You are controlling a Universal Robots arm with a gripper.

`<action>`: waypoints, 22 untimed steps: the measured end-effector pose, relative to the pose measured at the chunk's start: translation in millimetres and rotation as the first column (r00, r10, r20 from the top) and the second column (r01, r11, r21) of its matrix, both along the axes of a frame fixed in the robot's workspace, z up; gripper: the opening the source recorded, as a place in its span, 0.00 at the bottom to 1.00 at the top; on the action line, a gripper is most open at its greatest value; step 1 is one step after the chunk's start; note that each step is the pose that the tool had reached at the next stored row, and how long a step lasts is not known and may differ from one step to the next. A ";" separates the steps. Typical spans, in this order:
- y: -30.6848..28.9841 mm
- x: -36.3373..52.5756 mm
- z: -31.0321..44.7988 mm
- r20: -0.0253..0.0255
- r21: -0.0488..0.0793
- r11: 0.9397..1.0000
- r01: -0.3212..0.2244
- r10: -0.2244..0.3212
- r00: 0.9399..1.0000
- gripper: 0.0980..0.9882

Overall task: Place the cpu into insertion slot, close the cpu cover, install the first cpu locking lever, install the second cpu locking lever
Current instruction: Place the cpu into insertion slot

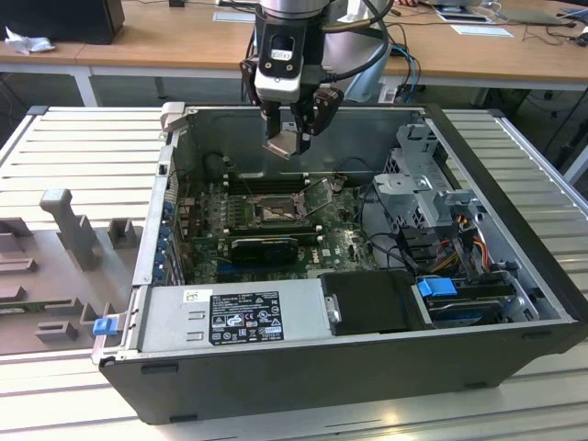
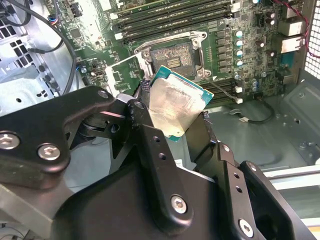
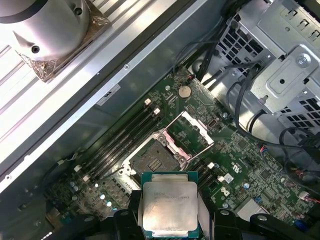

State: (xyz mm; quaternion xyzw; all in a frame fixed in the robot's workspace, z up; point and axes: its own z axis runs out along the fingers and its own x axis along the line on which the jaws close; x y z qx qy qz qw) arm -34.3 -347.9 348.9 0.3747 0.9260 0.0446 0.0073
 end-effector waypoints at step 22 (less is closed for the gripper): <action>0.0 -1.9 -5.8 0.000 0.000 0.991 0.132 -0.132 0.991 0.48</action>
